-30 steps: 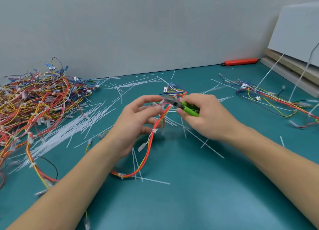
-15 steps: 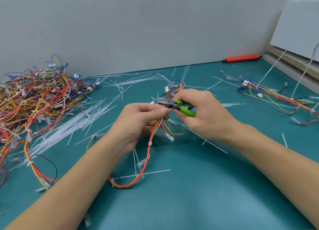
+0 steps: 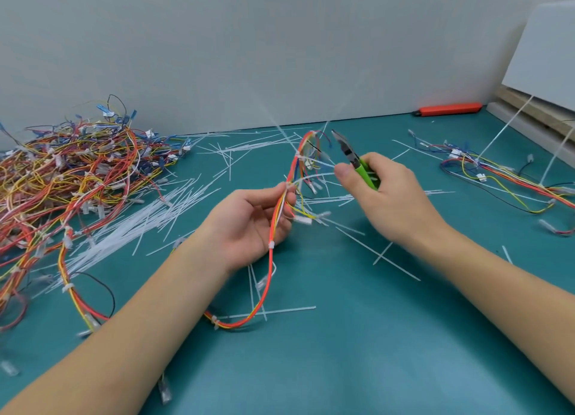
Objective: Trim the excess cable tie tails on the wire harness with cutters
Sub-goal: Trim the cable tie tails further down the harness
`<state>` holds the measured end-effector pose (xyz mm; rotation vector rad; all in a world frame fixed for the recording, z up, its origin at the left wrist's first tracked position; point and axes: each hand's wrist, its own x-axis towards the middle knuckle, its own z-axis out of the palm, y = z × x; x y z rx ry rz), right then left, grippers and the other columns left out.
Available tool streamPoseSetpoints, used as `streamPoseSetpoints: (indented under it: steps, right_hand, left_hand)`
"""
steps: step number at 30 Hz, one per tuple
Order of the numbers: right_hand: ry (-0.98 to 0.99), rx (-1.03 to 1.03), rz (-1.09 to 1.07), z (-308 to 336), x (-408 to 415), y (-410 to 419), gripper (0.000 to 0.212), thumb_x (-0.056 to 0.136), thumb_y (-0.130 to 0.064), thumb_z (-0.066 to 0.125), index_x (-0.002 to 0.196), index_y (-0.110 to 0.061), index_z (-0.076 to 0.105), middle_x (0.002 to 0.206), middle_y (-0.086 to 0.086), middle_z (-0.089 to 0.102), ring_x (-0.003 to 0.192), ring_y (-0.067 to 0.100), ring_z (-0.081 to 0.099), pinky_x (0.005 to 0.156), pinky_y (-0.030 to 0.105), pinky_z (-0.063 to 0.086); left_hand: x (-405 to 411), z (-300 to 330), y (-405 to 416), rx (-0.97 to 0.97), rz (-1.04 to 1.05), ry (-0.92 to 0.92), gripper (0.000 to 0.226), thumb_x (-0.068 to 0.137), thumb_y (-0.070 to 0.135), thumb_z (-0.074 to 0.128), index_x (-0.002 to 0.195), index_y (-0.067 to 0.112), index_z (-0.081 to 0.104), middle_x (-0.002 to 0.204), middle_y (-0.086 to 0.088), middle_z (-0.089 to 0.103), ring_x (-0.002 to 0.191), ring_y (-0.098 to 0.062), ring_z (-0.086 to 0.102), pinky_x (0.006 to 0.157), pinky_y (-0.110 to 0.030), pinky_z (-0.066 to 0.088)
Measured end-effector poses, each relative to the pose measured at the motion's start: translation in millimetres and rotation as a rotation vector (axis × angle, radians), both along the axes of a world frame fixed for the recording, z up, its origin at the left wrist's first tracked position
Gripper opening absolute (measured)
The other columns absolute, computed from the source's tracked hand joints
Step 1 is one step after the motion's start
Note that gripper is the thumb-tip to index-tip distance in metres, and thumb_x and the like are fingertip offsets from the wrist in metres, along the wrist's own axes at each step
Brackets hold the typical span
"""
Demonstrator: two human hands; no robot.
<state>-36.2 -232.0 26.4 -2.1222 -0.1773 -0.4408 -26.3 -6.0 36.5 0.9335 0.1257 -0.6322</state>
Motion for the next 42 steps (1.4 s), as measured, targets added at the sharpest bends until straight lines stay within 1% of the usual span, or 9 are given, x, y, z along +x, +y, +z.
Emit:
streamPoseSetpoints:
  steps: [6,9,14,17,19,22,26,36,42]
  right_hand:
    - [0.027,-0.150,-0.018,-6,0,4,0.032,0.096,-0.052,0.065,0.082,-0.024,0.057,0.063,-0.008,0.052,0.061,0.006,0.048,0.054,0.019,0.035]
    - [-0.003,-0.209,0.049,-8,-2,5,0.025,0.096,-0.045,0.067,0.085,-0.024,0.060,0.067,-0.008,0.057,0.064,0.010,0.050,0.061,0.028,0.041]
    - [-0.089,0.087,0.042,-5,-3,6,0.023,0.099,-0.032,0.065,0.085,-0.014,0.060,0.059,-0.012,0.045,0.056,0.007,0.038,0.053,0.019,0.033]
    - [-0.102,0.089,0.027,-4,-3,3,0.019,0.099,-0.030,0.065,0.087,-0.016,0.062,0.061,-0.010,0.048,0.057,0.007,0.040,0.053,0.018,0.034]
    - [-0.106,0.023,0.050,-5,-4,3,0.016,0.098,-0.030,0.067,0.088,-0.018,0.062,0.064,-0.008,0.052,0.059,0.010,0.043,0.056,0.023,0.037]
    - [-0.099,-0.217,0.062,-5,-4,5,0.013,0.095,-0.033,0.067,0.091,-0.022,0.062,0.074,-0.008,0.058,0.073,0.016,0.052,0.071,0.036,0.047]
    - [-0.104,-0.415,0.059,-5,-5,6,0.018,0.094,-0.038,0.065,0.106,-0.025,0.063,0.089,-0.009,0.062,0.090,0.021,0.053,0.088,0.047,0.048]
    - [-0.111,-0.487,0.051,-8,-7,14,0.023,0.093,-0.036,0.064,0.111,-0.020,0.063,0.094,-0.006,0.062,0.095,0.023,0.052,0.090,0.049,0.047]
    - [-0.156,-0.486,0.048,-10,-10,16,0.020,0.093,-0.033,0.065,0.105,-0.018,0.062,0.089,-0.007,0.060,0.089,0.025,0.052,0.084,0.048,0.048]
  left_hand:
    - [4,0,6,-0.152,0.103,0.000,0.013,0.084,0.010,0.064,0.096,0.006,0.068,0.081,-0.002,0.064,0.062,-0.011,0.051,0.052,-0.019,0.049]
    - [3,0,5,-0.170,0.116,-0.018,0.013,0.085,0.010,0.063,0.096,0.006,0.067,0.081,-0.002,0.064,0.062,-0.012,0.051,0.052,-0.020,0.050]
    - [5,1,8,-0.211,0.189,-0.022,0.013,0.090,0.010,0.058,0.101,0.006,0.065,0.080,0.000,0.064,0.057,-0.012,0.057,0.051,-0.020,0.050]
    - [5,1,9,-0.188,0.215,-0.041,0.012,0.098,0.012,0.054,0.100,0.007,0.064,0.080,0.000,0.065,0.057,-0.012,0.059,0.051,-0.020,0.050]
    - [4,0,8,-0.145,0.214,-0.068,0.014,0.100,0.013,0.053,0.099,0.007,0.065,0.081,-0.001,0.067,0.057,-0.012,0.059,0.050,-0.020,0.049]
    - [3,-1,2,0.008,0.198,-0.170,0.016,0.098,0.017,0.058,0.097,0.008,0.071,0.085,-0.003,0.070,0.059,-0.011,0.058,0.049,-0.019,0.047]
    - [-2,-4,-6,0.204,0.174,-0.287,0.021,0.098,0.022,0.061,0.091,0.010,0.077,0.085,-0.004,0.073,0.059,-0.010,0.061,0.048,-0.019,0.048]
    - [-11,-2,-14,0.321,0.153,-0.355,0.032,0.100,0.021,0.058,0.082,0.020,0.084,0.084,-0.004,0.077,0.056,-0.008,0.061,0.047,-0.018,0.044]
    - [-12,-1,-15,0.213,0.075,-0.211,0.035,0.098,0.016,0.057,0.075,0.014,0.083,0.077,-0.005,0.075,0.051,-0.010,0.058,0.044,-0.017,0.041]
